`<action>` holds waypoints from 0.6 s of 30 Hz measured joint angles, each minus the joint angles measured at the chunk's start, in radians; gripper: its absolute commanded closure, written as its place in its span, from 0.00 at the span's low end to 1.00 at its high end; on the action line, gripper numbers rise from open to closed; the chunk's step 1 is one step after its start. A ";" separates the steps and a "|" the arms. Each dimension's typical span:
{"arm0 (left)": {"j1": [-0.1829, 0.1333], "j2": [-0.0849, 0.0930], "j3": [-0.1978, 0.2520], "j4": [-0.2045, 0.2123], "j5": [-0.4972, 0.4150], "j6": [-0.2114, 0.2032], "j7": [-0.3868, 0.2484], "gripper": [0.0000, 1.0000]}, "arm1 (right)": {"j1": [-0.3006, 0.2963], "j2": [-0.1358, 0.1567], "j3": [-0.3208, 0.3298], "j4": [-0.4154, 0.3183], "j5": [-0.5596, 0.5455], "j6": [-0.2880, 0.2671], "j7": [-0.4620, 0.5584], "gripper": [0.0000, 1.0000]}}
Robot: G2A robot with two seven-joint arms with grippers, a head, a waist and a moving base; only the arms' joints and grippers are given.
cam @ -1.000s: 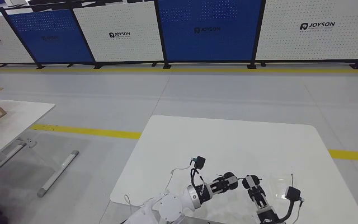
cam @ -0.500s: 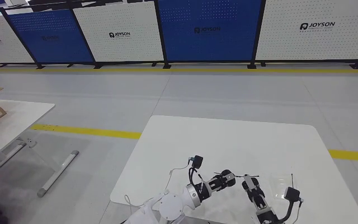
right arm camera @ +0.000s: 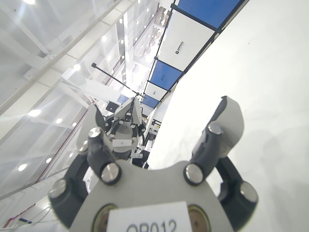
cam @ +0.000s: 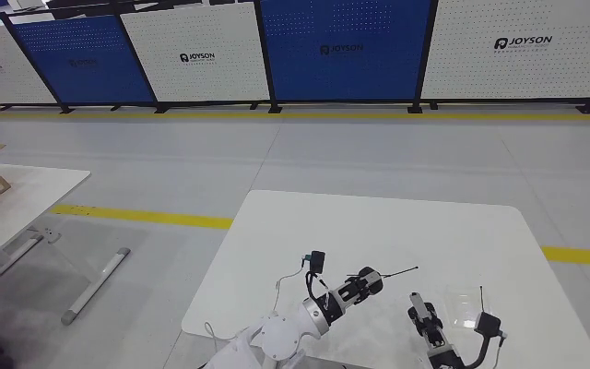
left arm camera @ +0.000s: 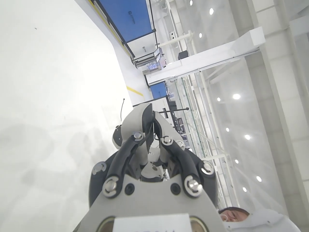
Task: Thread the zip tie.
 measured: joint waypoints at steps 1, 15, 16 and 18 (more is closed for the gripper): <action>0.000 0.000 0.000 0.000 0.000 0.000 0.000 1.00 | 0.005 0.000 0.001 0.001 -0.017 0.000 0.002 0.00; 0.071 0.011 -0.044 -0.095 0.064 0.023 0.069 1.00 | 0.059 0.017 0.017 0.054 -0.497 0.000 -0.053 0.00; 0.071 0.011 -0.044 -0.094 0.063 0.023 0.069 1.00 | 0.059 0.017 0.017 0.054 -0.495 0.000 -0.053 0.00; 0.070 0.011 -0.044 -0.094 0.063 0.023 0.068 1.00 | 0.059 0.017 0.017 0.054 -0.493 0.000 -0.051 0.00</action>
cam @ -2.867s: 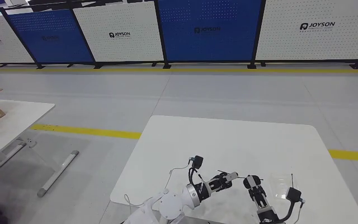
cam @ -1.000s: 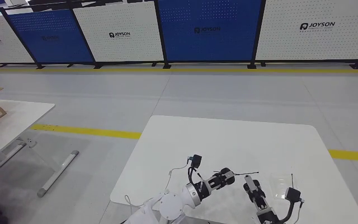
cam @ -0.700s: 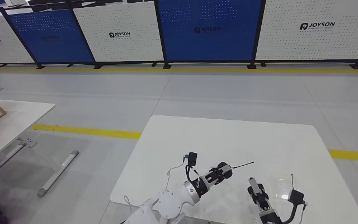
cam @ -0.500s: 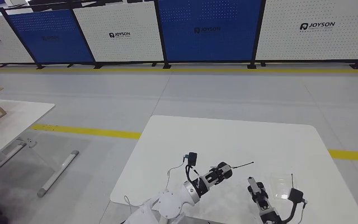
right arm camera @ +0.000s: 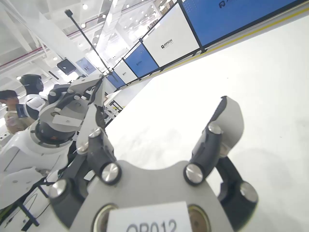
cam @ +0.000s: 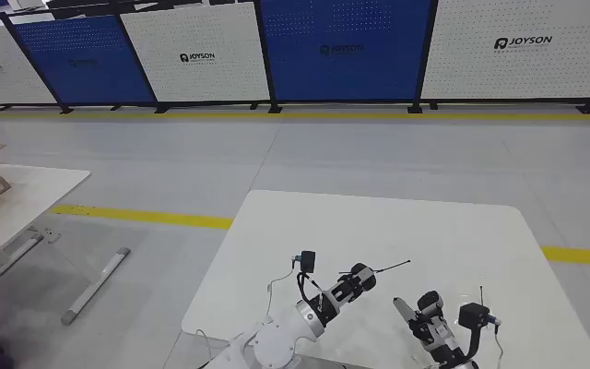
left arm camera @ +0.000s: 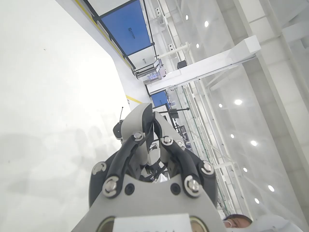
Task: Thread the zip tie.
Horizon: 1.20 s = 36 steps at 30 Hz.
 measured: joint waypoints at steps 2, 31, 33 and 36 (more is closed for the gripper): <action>0.000 0.000 0.000 0.000 0.000 0.000 0.000 1.00 | 0.000 0.000 0.000 0.000 0.000 0.000 0.000 0.00; -0.012 -0.010 0.053 -0.007 0.003 0.059 -0.056 1.00 | 0.041 -0.010 -0.026 0.020 -0.107 0.063 0.027 0.58; -0.012 -0.010 0.055 -0.004 0.002 0.058 -0.056 1.00 | 0.039 -0.011 -0.029 0.018 -0.125 0.070 0.025 0.59; -0.011 -0.011 0.055 -0.002 0.002 0.057 -0.056 1.00 | 0.040 -0.012 -0.036 0.018 -0.140 0.072 0.024 0.62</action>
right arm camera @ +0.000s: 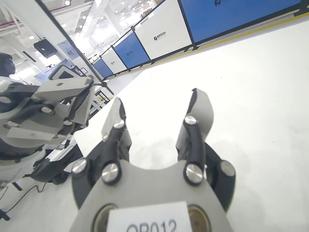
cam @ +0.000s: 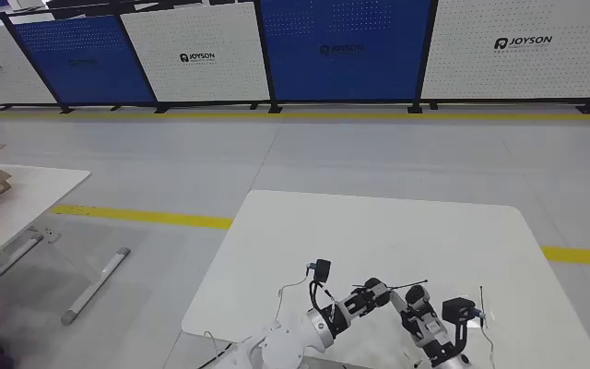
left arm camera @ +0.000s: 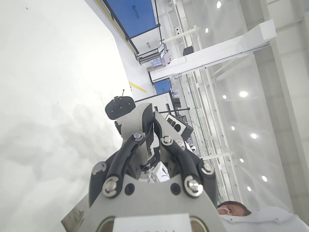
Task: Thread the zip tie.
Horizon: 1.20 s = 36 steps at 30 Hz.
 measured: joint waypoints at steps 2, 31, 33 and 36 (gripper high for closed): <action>0.000 0.000 0.000 0.000 0.000 0.001 -0.001 1.00 | 0.002 -0.001 -0.004 0.002 -0.006 -0.004 0.003 0.62; -0.012 -0.007 0.031 0.015 0.050 0.030 0.003 1.00 | -0.001 -0.006 -0.013 -0.007 -0.026 -0.055 -0.003 0.72; -0.012 -0.008 0.034 0.014 0.056 0.033 0.006 1.00 | -0.002 -0.006 -0.012 -0.008 -0.027 -0.058 -0.006 0.73; -0.013 -0.009 0.036 0.014 0.060 0.036 0.008 1.00 | -0.004 -0.007 -0.011 -0.010 -0.027 -0.062 -0.010 0.75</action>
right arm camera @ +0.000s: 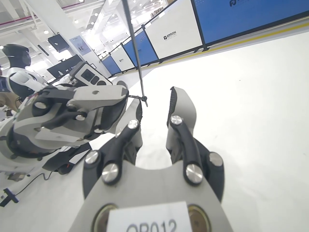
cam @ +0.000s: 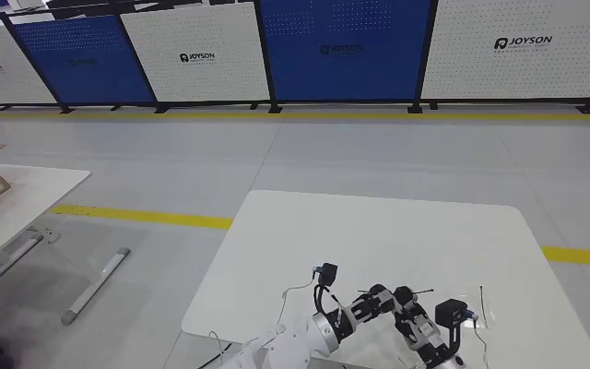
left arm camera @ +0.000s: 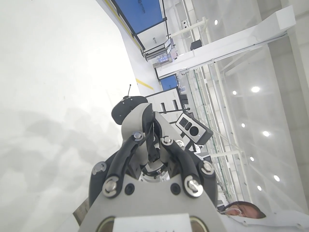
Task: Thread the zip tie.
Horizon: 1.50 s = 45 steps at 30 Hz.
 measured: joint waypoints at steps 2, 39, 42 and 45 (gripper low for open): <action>-0.001 0.000 0.001 0.001 0.001 0.001 0.001 1.00 | 0.000 0.000 0.001 0.000 0.000 -0.001 -0.001 0.76; 0.019 -0.003 0.003 -0.004 0.035 -0.072 0.016 1.00 | -0.001 -0.003 -0.007 0.006 -0.021 -0.010 0.014 1.00; 0.025 -0.001 0.000 -0.007 0.036 -0.083 0.014 1.00 | 0.000 -0.003 -0.009 0.005 -0.021 -0.010 0.018 1.00; 0.029 0.000 -0.003 -0.011 0.035 -0.092 0.011 1.00 | 0.001 -0.002 -0.011 0.005 -0.021 -0.010 0.021 1.00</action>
